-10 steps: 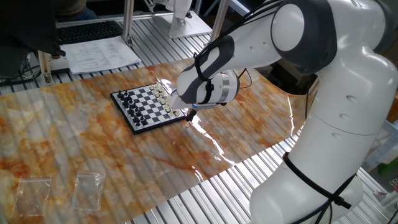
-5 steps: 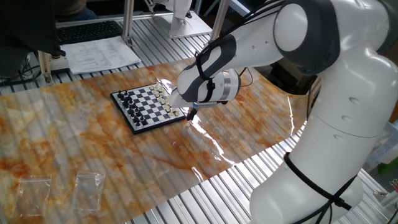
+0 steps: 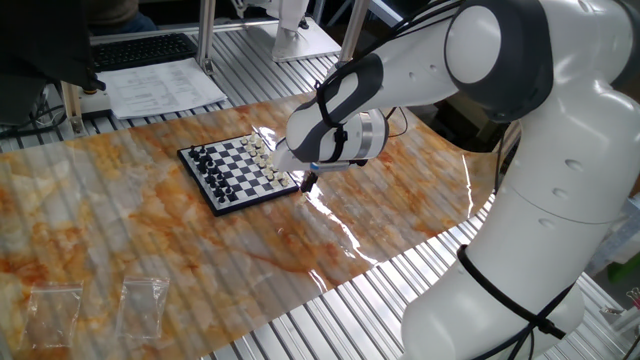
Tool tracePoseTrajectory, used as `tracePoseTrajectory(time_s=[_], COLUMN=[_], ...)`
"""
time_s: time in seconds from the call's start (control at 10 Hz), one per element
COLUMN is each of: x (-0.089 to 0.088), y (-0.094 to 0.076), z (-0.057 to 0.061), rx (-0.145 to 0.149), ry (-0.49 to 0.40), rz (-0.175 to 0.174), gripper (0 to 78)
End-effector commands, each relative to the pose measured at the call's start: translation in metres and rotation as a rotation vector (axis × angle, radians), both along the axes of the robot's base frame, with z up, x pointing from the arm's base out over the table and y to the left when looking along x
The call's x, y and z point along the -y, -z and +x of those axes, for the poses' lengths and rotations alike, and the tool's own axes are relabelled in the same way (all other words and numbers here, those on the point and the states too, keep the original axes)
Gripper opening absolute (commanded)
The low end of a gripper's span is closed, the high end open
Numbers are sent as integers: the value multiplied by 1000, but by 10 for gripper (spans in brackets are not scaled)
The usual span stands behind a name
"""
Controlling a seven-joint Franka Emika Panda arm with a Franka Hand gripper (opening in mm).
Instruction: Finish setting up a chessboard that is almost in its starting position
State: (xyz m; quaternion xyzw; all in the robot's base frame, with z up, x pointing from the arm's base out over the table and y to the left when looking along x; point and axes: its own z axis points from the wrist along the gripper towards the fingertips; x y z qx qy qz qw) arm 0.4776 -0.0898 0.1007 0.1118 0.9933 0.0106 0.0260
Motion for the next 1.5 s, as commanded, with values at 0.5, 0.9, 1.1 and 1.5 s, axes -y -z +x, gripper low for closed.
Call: tracePoseTrajectory(time_s=[0.5, 0.9, 1.1, 1.5], x=[4, 8, 12, 12], y=[-36, -47, -54, -59], z=[30, 45, 56, 69], rx=[-11, -13, -22, -29], ry=[52, 75, 75, 98], rz=[0, -2, -1, 1], gripper=[11, 11, 11, 11])
